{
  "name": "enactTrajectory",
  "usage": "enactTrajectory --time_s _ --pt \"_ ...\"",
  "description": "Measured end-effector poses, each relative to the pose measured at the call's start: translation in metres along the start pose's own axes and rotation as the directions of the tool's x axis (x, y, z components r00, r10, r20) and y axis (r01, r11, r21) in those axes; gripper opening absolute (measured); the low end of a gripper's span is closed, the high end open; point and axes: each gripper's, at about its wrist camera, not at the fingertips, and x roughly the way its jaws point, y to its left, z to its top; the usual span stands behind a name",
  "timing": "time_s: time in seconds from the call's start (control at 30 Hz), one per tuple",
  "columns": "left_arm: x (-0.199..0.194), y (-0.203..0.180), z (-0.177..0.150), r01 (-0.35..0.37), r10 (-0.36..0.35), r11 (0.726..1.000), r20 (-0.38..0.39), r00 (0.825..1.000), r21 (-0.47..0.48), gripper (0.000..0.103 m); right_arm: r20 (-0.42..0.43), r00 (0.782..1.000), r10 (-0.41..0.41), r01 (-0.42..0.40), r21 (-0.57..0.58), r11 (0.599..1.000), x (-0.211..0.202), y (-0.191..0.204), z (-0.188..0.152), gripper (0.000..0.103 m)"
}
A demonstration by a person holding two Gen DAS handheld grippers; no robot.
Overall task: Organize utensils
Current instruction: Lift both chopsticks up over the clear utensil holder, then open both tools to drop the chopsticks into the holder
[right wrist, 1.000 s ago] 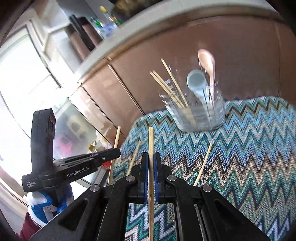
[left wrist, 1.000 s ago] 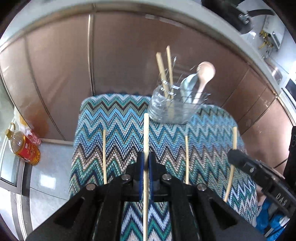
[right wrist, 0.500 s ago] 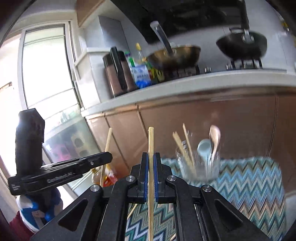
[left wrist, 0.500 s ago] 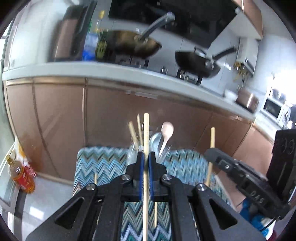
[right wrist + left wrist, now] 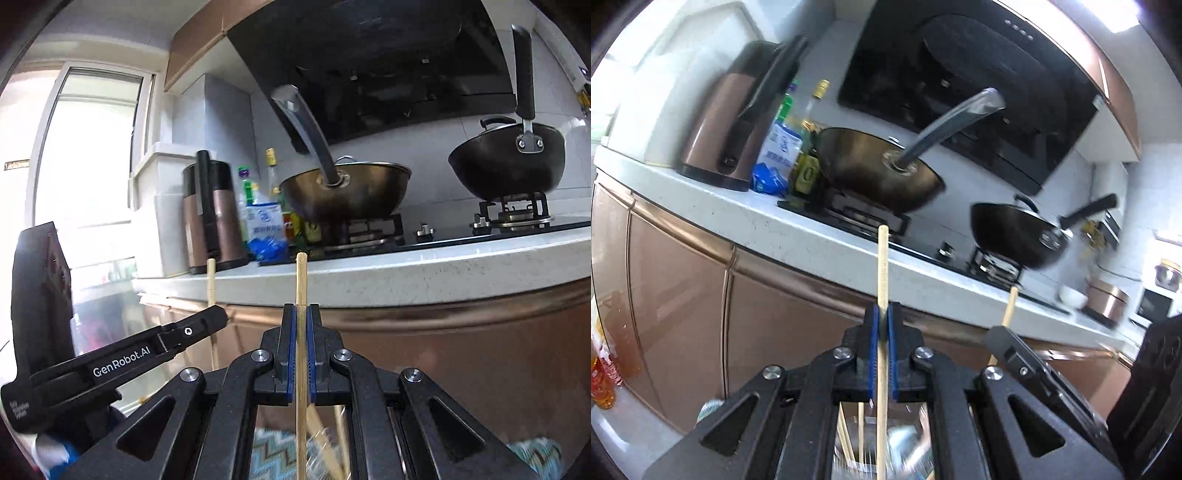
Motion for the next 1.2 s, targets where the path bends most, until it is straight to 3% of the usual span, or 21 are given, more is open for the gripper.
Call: enactTrajectory --time_s 0.27,0.57,0.7,0.87,1.07,1.2 --pt "0.063 0.015 -0.033 -0.030 0.031 0.999 0.018 0.999 -0.018 0.004 0.000 1.000 -0.029 0.029 -0.004 1.000 0.055 -0.029 -0.032 0.006" --pt "0.081 0.028 -0.068 -0.055 0.055 0.998 0.013 0.998 -0.011 0.005 -0.006 0.998 -0.058 0.058 -0.034 0.998 0.056 -0.031 -0.063 0.007" --pt "0.076 0.029 -0.069 -0.058 0.058 0.998 0.004 0.998 -0.016 0.007 0.007 0.998 -0.065 0.065 -0.037 0.997 0.047 -0.031 -0.056 0.016" --pt "0.059 0.022 -0.057 -0.045 0.045 0.999 0.011 0.999 0.000 0.013 0.037 0.996 -0.077 0.078 -0.035 0.996 0.027 -0.027 -0.037 0.019" --pt "0.013 0.011 -0.031 -0.041 0.040 0.999 0.047 0.998 0.029 0.015 0.056 0.991 -0.121 0.124 -0.041 0.991 -0.014 -0.019 -0.015 0.020" --pt "-0.029 0.002 -0.009 -0.055 0.049 0.996 0.075 0.996 0.068 0.025 0.071 0.988 -0.140 0.144 -0.048 0.988 -0.049 -0.006 0.004 0.021"
